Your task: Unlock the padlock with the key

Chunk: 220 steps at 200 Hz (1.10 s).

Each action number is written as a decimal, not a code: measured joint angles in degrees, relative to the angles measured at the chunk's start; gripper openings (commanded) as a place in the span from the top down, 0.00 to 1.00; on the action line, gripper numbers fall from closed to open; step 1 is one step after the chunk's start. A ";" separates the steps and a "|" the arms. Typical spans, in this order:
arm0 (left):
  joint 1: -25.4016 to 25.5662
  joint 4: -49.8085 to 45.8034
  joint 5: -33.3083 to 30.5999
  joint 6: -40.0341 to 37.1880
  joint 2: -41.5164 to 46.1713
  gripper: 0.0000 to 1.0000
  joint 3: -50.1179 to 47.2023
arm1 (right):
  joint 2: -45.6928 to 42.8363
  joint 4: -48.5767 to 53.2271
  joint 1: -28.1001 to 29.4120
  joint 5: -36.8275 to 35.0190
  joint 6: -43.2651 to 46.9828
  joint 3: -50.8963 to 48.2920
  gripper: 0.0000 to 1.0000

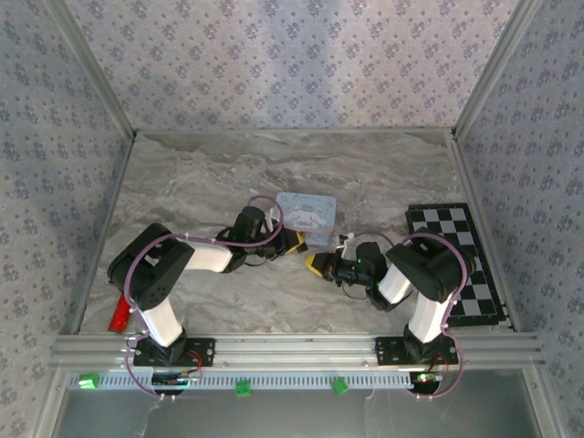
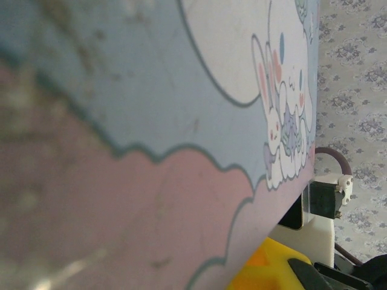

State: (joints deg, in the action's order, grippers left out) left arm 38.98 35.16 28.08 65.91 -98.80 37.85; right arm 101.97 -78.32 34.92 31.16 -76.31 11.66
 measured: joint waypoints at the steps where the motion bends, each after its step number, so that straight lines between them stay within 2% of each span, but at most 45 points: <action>1: 0.00 0.07 0.00 0.00 0.00 0.99 0.00 | 0.00 0.00 0.00 0.00 0.00 0.04 1.00; 74: -0.26 5.03 0.66 2.32 0.00 1.00 -1.46 | -0.87 0.02 -0.07 0.22 0.00 0.33 1.00; 220: -0.35 8.39 0.70 3.85 0.00 1.00 -1.88 | -2.16 0.04 -2.23 1.25 0.00 0.33 1.00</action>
State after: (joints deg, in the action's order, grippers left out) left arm 38.63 43.55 28.77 69.76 -98.80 35.97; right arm 99.81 -78.28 32.69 32.40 -76.31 11.99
